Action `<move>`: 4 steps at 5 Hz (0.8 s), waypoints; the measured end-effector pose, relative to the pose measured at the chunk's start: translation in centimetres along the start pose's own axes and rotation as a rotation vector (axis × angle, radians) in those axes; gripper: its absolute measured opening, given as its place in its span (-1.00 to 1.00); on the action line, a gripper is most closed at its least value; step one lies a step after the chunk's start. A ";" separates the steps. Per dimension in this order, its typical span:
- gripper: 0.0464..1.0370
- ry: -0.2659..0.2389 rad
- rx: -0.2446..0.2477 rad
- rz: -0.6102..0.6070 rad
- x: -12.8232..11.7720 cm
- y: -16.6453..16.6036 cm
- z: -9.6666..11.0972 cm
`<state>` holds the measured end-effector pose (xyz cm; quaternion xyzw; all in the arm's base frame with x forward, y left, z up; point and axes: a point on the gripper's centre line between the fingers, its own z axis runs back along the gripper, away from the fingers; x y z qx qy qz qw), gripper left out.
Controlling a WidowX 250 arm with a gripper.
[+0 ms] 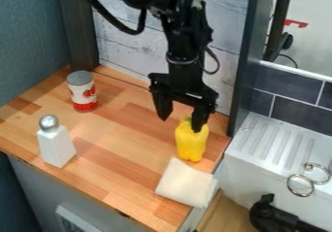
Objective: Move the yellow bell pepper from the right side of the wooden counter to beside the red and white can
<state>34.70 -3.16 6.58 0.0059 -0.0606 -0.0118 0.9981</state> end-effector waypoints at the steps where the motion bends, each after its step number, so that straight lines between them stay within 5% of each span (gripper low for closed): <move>1: 0.94 0.008 0.002 -0.002 0.0 0.0 0.1; 2: 0.84 0.014 0.012 -0.016 0.0 0.2 0.3; 4: -0.32 0.000 0.001 -0.013 0.2 0.0 0.3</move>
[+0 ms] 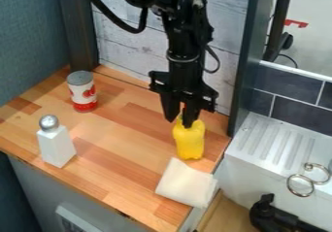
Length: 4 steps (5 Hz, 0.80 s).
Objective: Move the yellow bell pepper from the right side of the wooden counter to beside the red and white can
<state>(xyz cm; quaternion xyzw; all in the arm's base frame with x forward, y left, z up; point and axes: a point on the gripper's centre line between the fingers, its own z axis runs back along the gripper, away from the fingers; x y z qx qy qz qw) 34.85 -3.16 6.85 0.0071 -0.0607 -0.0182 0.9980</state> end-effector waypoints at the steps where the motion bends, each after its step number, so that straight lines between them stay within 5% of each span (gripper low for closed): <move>1: -0.75 -0.013 -0.015 0.010 0.2 -0.2 0.0; 3: -0.90 -0.002 -0.012 0.025 -0.1 -0.2 0.2; 4: -0.90 -0.052 0.010 0.025 -0.6 0.3 3.3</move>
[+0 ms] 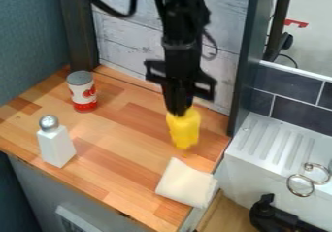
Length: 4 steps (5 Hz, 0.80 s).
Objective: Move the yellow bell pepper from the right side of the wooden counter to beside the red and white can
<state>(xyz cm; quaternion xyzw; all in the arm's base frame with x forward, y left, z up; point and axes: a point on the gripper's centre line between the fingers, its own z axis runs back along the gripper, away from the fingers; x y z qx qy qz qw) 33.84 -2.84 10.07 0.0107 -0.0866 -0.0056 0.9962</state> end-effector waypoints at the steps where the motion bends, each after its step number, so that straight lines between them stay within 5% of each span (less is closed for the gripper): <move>1: -0.90 0.015 0.052 0.003 -1.7 1.0 2.2; 2: -0.90 0.078 0.099 -0.018 -3.4 2.4 2.3; 4: -0.90 0.082 0.107 0.031 -2.6 5.3 1.9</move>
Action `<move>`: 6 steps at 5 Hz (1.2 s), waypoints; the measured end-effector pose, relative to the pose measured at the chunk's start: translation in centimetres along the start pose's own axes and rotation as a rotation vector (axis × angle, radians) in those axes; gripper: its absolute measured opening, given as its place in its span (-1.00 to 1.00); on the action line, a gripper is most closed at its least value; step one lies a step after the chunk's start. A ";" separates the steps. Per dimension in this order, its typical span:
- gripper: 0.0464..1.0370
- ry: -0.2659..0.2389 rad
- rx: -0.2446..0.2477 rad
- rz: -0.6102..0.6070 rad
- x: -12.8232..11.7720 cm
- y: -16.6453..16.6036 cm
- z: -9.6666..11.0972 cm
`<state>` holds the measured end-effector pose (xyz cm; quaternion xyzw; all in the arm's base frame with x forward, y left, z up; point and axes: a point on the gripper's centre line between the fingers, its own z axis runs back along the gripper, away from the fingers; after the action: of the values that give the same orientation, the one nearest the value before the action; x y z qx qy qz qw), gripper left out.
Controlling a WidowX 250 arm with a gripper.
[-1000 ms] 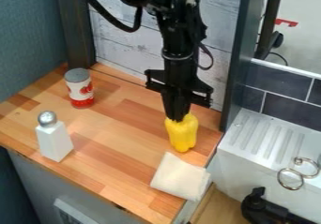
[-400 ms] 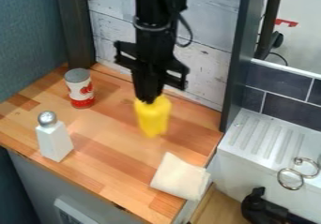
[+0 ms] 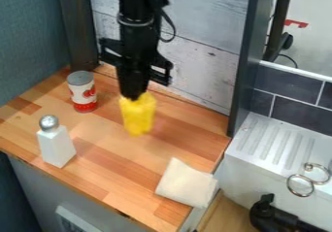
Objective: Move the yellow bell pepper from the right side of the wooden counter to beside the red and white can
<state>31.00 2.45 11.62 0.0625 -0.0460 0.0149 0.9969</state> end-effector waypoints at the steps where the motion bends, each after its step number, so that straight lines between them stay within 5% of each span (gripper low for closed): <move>1: -0.90 0.005 0.007 0.016 1.6 1.4 -1.0; 2: -0.90 0.047 0.007 -0.023 3.9 2.6 -3.9; 6: -0.83 0.055 0.017 -0.024 6.9 4.8 -5.7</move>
<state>38.21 8.08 7.19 0.0713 -0.0176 0.0052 0.9973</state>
